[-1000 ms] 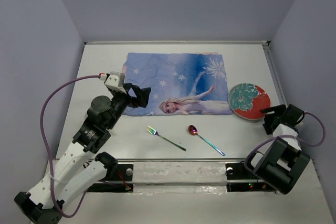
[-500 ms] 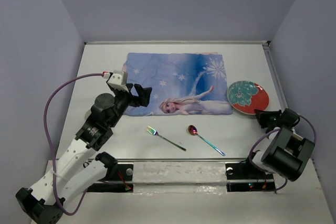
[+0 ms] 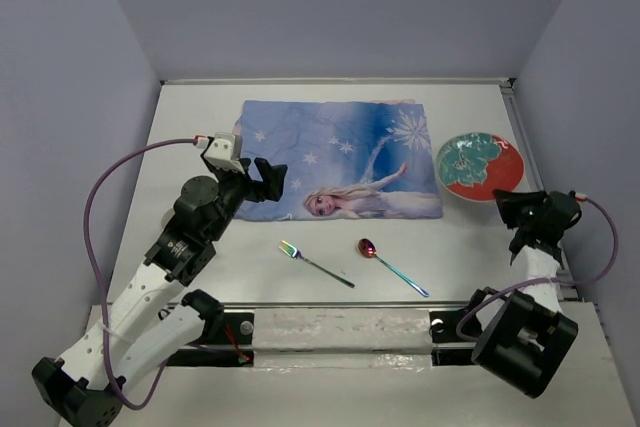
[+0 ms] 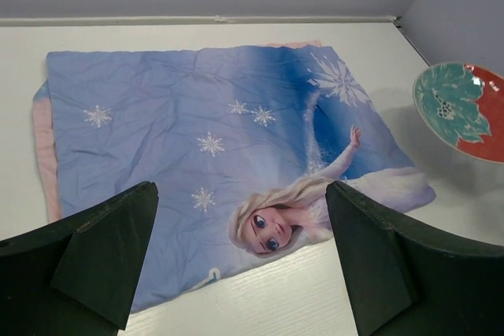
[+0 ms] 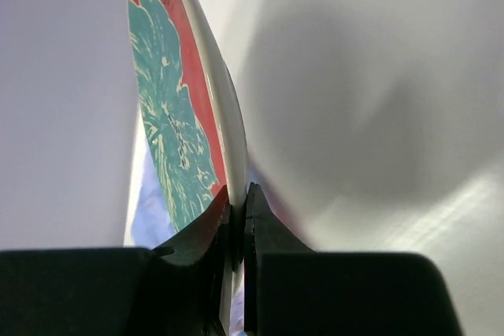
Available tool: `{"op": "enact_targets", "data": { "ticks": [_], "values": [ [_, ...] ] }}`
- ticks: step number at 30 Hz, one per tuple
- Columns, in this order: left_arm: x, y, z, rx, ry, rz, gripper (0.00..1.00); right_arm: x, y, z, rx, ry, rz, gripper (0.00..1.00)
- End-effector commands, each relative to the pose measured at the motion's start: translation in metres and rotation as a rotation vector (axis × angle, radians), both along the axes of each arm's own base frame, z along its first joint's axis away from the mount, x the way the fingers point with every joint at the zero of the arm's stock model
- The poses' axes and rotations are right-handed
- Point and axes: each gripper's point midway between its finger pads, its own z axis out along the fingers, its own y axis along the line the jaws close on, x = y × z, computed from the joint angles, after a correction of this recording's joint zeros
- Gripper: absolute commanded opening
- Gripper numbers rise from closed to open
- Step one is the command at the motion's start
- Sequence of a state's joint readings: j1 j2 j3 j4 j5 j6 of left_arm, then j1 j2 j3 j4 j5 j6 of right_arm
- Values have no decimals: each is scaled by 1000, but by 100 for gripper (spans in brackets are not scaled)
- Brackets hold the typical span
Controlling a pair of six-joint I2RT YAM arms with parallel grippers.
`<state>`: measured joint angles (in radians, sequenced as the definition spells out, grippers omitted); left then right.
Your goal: Set the dinner table for one person
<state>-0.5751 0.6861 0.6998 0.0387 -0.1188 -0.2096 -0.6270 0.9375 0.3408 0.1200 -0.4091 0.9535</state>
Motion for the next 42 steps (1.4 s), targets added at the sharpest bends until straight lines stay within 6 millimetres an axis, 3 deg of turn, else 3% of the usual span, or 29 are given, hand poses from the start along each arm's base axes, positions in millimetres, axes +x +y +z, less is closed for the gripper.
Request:
{"op": "enact_targets", "data": {
  "ticks": [1, 2, 3, 5, 6, 7, 8, 9, 10, 11, 12, 13, 15, 16, 21, 28, 42],
  "values": [
    [6, 13, 16, -14, -60, 55, 99, 45, 57, 170, -209, -484, 308, 0],
    [8, 15, 15, -14, -58, 67, 99, 49, 71, 180, -210, -509, 352, 0],
    [9, 18, 16, -13, -58, 84, 99, 60, 104, 197, -199, -550, 462, 0],
    [13, 27, 15, -10, -54, 128, 99, 73, 140, 203, -174, -553, 575, 0],
    [15, 31, 15, -9, -53, 148, 99, 85, 176, 187, -150, -517, 680, 0],
    [16, 38, 16, -8, -57, 177, 99, 94, 193, 201, -162, -538, 716, 0],
    [16, 40, 17, -9, -59, 185, 99, 101, 209, 199, -156, -529, 758, 0],
    [16, 43, 18, -12, -61, 198, 99, 107, 225, 194, -143, -512, 797, 0],
    [17, 45, 16, -10, -61, 204, 99, 116, 253, 172, -106, -461, 867, 0],
    [16, 49, 18, -13, -67, 219, 99, 124, 268, 181, -110, -489, 897, 0],
    [16, 51, 18, -11, -69, 227, 99, 128, 280, 177, -108, -483, 920, 0],
    [16, 53, 18, -12, -71, 239, 99, 136, 299, 156, -91, -436, 950, 0],
    [14, 59, 21, -13, -82, 262, 99, 145, 315, 154, -69, -432, 982, 0],
    [13, 62, 22, -15, -88, 271, 99, 146, 329, 139, -47, -407, 1023, 0],
    [14, 63, 22, -13, -87, 274, 99, 153, 352, 114, -27, -363, 1052, 0],
    [15, 59, 21, -15, -82, 256, 99, 157, 363, 77, 34, -299, 1078, 0],
    [16, 58, 21, -17, -83, 250, 99, 164, 380, 41, 68, -224, 1087, 0]
  ]
}}
